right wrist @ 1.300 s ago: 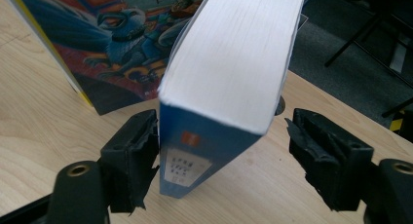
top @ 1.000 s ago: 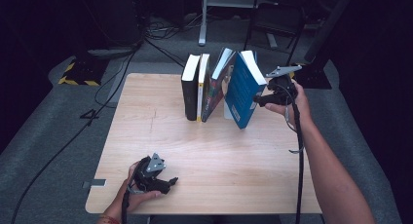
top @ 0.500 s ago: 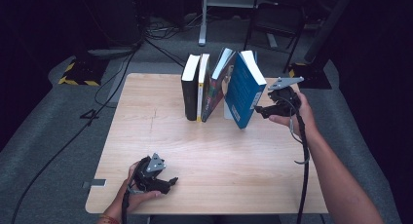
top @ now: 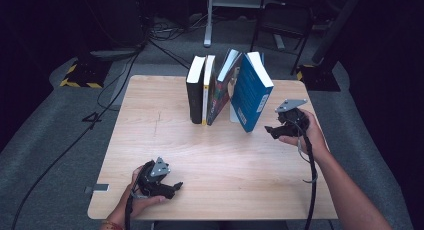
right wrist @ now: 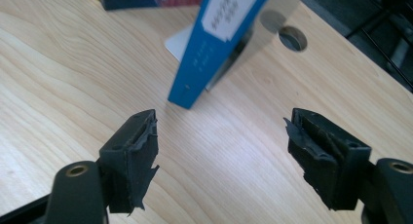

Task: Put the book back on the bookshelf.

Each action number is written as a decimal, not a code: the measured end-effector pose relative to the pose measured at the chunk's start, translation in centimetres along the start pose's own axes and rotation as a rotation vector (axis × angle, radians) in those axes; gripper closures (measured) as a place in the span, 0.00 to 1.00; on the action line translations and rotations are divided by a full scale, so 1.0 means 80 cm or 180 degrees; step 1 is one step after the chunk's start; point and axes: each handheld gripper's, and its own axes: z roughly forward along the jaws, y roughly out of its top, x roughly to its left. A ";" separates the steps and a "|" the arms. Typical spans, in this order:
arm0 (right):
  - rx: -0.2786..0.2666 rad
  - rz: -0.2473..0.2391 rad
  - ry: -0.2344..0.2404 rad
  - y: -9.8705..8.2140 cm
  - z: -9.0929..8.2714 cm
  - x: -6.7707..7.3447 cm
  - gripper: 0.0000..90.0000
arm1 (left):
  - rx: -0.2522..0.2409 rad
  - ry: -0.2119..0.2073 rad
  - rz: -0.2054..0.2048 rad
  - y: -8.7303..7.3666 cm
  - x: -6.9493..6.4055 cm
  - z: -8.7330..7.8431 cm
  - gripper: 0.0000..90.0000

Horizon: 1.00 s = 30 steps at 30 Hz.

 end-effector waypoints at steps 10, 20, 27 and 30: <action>0.0007 0.0009 0.0095 -0.033 0.007 0.008 0.30 | 0.0000 0.0002 0.0000 0.000 0.000 0.000 0.17; -0.0054 0.0019 0.0131 -0.065 0.005 0.012 0.30 | 0.0000 0.0001 0.0000 0.000 0.000 0.000 0.17; -0.0081 -0.0015 0.0136 -0.086 0.001 0.018 0.30 | -0.0001 0.0000 -0.0001 0.000 0.000 0.000 0.17; -0.0100 -0.0012 0.0129 -0.095 -0.001 0.019 0.30 | -0.0001 0.0002 -0.0001 0.000 0.000 0.000 0.17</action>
